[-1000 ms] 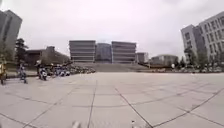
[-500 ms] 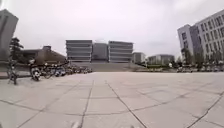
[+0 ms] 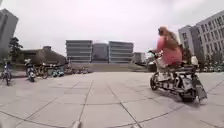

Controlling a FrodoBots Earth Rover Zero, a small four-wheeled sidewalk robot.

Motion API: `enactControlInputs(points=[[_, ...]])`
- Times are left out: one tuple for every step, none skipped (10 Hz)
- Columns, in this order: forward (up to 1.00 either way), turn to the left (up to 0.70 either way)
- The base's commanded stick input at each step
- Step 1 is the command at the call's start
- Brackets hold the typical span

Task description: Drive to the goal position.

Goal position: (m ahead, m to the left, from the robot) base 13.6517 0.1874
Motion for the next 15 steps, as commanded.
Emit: enactControlInputs(points=[[0.70,0.04],[0.70,0.10],[0.70,0.26],[0.70,0.07],[0.70,0.03],[0.70,0.02],[0.70,0.02],[0.70,0.02],[0.70,0.02],[0.70,0.01],[0.70,0.01],[0.70,0.00],[0.70,0.00],[0.70,0.00],[0.70,0.00]])
